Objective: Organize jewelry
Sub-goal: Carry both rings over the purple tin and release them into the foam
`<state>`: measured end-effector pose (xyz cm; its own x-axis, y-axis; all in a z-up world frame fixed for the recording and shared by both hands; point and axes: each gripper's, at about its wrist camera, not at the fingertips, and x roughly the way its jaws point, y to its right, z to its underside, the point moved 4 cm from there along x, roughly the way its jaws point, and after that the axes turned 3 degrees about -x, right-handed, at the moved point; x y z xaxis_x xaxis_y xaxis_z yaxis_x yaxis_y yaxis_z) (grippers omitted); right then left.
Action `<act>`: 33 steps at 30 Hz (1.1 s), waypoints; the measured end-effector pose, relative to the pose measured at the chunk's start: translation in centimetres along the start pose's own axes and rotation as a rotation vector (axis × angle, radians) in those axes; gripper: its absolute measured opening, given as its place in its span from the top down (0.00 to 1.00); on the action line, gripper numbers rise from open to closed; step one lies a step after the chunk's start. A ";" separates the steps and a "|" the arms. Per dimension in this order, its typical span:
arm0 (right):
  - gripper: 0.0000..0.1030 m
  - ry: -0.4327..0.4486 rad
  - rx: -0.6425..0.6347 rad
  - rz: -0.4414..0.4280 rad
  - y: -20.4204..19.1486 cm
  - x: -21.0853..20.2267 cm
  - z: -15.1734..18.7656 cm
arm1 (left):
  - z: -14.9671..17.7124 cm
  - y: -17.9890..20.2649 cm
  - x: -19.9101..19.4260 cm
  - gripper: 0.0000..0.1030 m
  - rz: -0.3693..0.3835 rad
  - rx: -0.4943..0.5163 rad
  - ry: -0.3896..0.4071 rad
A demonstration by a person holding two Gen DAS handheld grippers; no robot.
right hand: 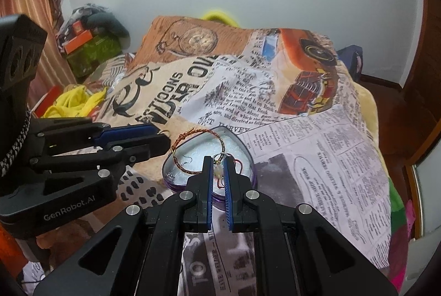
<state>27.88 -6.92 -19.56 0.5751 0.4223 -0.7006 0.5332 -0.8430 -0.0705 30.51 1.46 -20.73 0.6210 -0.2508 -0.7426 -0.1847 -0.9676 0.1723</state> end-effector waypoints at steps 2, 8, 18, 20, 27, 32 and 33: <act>0.94 -0.017 -0.008 -0.009 0.0 0.7 0.1 | 0.0 -0.1 0.5 0.84 0.003 -0.003 -0.010; 0.94 -0.049 -0.016 -0.010 0.0 1.9 0.3 | 0.2 -0.2 1.9 0.84 0.020 -0.007 -0.038; 0.94 -0.056 -0.015 0.001 0.4 1.6 0.3 | 0.5 0.1 2.4 0.84 0.030 0.005 -0.057; 0.93 -0.060 -0.018 0.008 0.4 1.6 0.4 | 0.5 0.2 2.4 0.84 0.026 0.010 -0.065; 0.87 -0.067 -0.032 0.038 0.3 0.9 0.6 | 0.6 0.4 1.6 0.84 0.011 0.014 -0.066; 0.79 -0.046 -0.032 0.047 0.1 -0.4 0.6 | 0.5 0.3 0.8 0.83 -0.010 0.006 -0.067; 0.79 -0.043 -0.032 0.049 0.1 -0.7 0.6 | 0.5 0.3 0.5 0.83 -0.015 0.007 -0.065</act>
<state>27.18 -7.50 -19.47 0.5744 0.3656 -0.7324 0.5248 -0.8512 -0.0133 30.43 1.06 -21.39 0.5730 -0.2336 -0.7856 -0.1811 -0.9709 0.1566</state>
